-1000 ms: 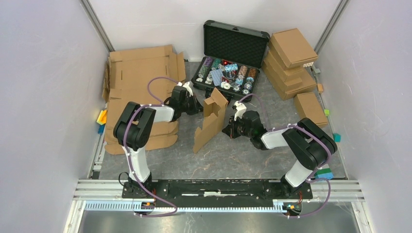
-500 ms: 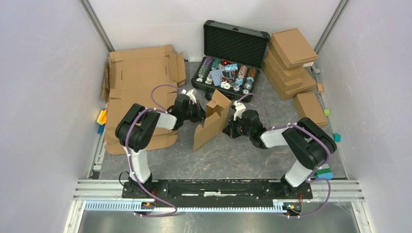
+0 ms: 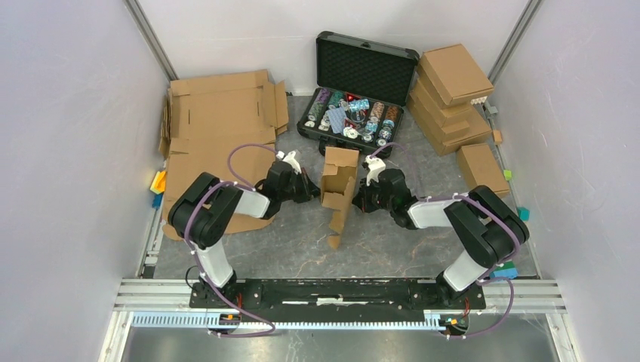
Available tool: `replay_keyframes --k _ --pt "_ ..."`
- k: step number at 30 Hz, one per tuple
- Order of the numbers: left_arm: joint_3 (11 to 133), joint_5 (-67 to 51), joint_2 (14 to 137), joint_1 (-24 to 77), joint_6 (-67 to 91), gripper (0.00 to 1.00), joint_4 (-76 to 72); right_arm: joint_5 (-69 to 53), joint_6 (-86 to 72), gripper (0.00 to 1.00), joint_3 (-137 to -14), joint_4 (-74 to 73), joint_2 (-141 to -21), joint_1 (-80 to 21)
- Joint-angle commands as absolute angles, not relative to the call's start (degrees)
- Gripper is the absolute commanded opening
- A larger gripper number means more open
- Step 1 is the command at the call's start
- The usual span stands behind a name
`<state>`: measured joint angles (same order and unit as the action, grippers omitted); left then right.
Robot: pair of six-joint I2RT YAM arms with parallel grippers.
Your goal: Fold the paper box
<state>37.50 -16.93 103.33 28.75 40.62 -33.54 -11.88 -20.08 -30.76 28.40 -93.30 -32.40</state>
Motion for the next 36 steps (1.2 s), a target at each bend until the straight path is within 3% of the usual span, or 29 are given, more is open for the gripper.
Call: replay_keyframes --k 1,36 --pt "35.28 -15.02 99.0 29.9 41.91 0.02 -34.28 -9.94 -17.69 0.0 -30.45 27.86 -90.92 -31.47" --pt "28.6 -8.97 90.8 34.28 42.14 0.05 -33.26 -12.39 -17.46 0.03 -31.38 27.26 -90.47 -33.38"
